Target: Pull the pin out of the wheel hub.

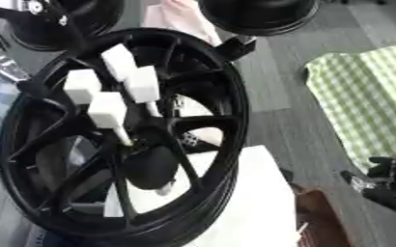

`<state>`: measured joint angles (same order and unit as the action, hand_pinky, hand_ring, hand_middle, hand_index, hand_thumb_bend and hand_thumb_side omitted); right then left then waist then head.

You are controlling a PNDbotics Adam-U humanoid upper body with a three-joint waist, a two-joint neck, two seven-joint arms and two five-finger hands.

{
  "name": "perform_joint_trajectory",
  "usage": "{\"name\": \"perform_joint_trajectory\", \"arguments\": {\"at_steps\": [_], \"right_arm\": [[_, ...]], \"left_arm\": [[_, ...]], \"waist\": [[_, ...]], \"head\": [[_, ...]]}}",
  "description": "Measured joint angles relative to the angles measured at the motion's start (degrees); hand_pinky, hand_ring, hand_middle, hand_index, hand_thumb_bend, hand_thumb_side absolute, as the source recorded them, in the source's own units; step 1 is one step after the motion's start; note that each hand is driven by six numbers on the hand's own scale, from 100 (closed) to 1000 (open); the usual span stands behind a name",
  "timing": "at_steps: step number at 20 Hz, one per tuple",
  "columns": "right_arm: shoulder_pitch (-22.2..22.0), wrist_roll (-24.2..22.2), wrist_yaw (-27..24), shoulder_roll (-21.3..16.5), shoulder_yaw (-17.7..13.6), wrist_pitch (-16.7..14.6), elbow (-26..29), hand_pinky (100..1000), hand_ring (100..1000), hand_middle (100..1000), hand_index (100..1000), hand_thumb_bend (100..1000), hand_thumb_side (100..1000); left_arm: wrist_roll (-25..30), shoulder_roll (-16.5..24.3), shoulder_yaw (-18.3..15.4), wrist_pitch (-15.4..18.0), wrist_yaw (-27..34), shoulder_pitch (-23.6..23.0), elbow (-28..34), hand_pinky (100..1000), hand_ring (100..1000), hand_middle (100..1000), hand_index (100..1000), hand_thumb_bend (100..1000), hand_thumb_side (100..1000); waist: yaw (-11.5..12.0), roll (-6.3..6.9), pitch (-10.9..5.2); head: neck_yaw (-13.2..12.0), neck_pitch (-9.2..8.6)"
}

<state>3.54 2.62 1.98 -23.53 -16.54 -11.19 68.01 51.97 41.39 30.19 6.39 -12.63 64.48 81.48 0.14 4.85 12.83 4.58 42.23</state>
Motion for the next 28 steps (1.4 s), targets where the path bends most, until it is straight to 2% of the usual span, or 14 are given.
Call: {"name": "perform_joint_trajectory", "arguments": {"at_steps": [4,8,20,28], "right_arm": [[0.01,0.00,0.00,0.00,0.00,0.00,0.01,483,611,498,674,660,142],[0.03,0.01,0.00,0.00,0.00,0.00,0.02,483,611,498,674,661,141],[0.46,0.07,0.00,0.00,0.01,-0.02,0.39,483,611,498,673,662,139],[0.46,0.17,0.00,0.00,0.01,-0.11,0.42,483,611,498,673,663,137]], "left_arm": [[0.03,-0.01,0.33,-2.56,-1.40,-0.10,0.53,823,800,750,854,715,608],[0.04,-0.16,0.38,-4.78,-3.02,-0.36,0.53,823,801,750,851,704,617],[0.00,-1.73,2.96,-7.03,-3.63,-0.91,0.14,785,744,658,809,689,629],[0.01,-2.64,3.52,-7.58,-5.19,-1.02,-1.34,737,690,608,762,523,581]], "waist": [[-0.06,0.00,0.10],[-0.08,-0.05,0.23],[-0.35,-0.24,0.65],[-0.43,-0.38,0.71]], "head": [[-0.37,0.00],[-0.53,0.00],[-0.97,0.00],[-1.18,0.01]]}}
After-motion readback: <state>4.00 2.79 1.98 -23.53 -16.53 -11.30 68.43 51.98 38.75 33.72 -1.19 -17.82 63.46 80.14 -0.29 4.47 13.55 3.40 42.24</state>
